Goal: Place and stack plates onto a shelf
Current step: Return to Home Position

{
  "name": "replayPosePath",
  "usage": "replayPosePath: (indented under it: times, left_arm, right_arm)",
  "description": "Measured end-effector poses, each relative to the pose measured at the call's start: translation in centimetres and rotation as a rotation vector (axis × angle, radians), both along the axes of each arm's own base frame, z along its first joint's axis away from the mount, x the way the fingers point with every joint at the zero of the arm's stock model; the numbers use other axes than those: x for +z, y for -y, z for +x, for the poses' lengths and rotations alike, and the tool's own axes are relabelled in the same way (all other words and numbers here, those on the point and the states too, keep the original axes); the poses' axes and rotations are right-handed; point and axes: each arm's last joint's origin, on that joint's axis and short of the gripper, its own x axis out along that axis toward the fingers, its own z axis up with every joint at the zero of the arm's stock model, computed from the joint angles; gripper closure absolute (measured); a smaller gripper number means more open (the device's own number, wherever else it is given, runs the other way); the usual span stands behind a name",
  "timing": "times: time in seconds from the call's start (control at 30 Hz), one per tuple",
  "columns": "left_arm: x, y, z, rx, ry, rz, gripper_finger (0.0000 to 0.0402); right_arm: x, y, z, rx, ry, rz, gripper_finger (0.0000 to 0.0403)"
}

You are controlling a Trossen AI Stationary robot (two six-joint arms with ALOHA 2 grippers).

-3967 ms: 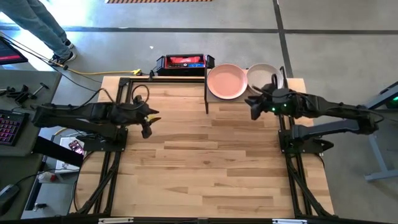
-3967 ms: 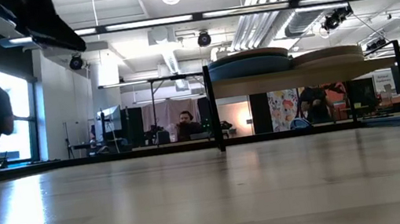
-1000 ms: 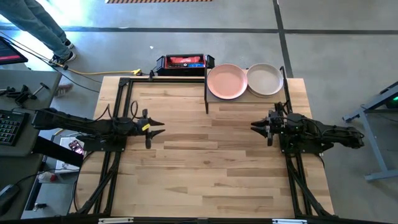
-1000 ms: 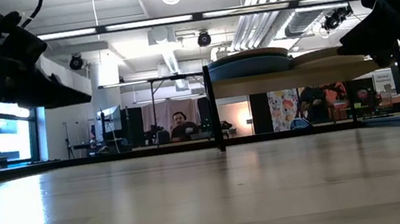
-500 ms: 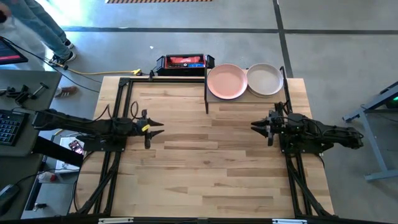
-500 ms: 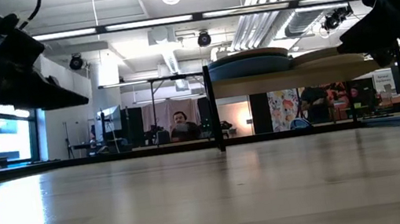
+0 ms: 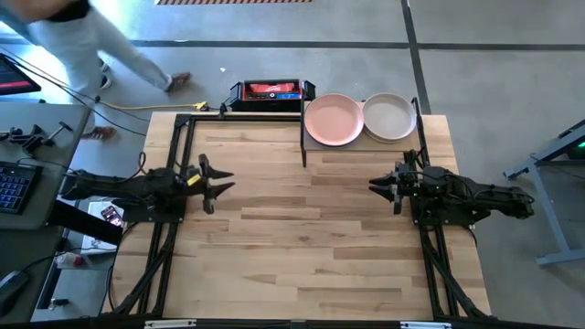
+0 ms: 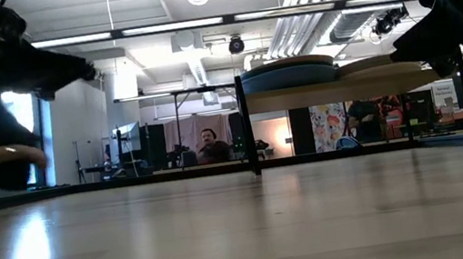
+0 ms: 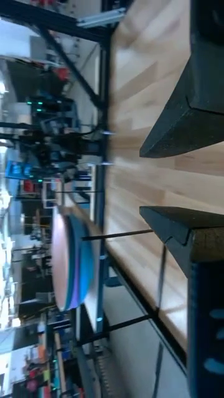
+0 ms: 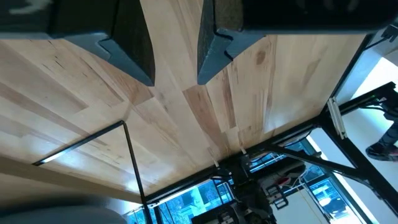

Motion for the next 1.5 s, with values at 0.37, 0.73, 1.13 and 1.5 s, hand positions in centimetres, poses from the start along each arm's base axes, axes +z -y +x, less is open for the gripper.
replayPosePath:
  times: [0.37,0.73,1.13,1.5]
  left_arm:
    - [1.4,-0.1,-1.3,0.000,0.173,-0.008,0.0275]
    - [1.5,-0.1,-1.3,0.002,0.181,-0.009,0.0275]
    - [1.4,-0.1,-1.3,0.001,0.175,-0.008,0.0275]
    - [1.4,-0.1,-1.3,-0.001,0.175,-0.008,0.0275]
  right_arm:
    - [0.0,0.0,0.0,0.000,-0.004,0.000,0.0300]
    - [0.0,0.0,0.0,0.000,-0.005,0.000,0.0300]
    - [0.0,0.0,0.0,0.000,-0.005,0.001,0.0300]
    - [0.0,0.0,0.0,0.000,-0.006,0.000,0.0300]
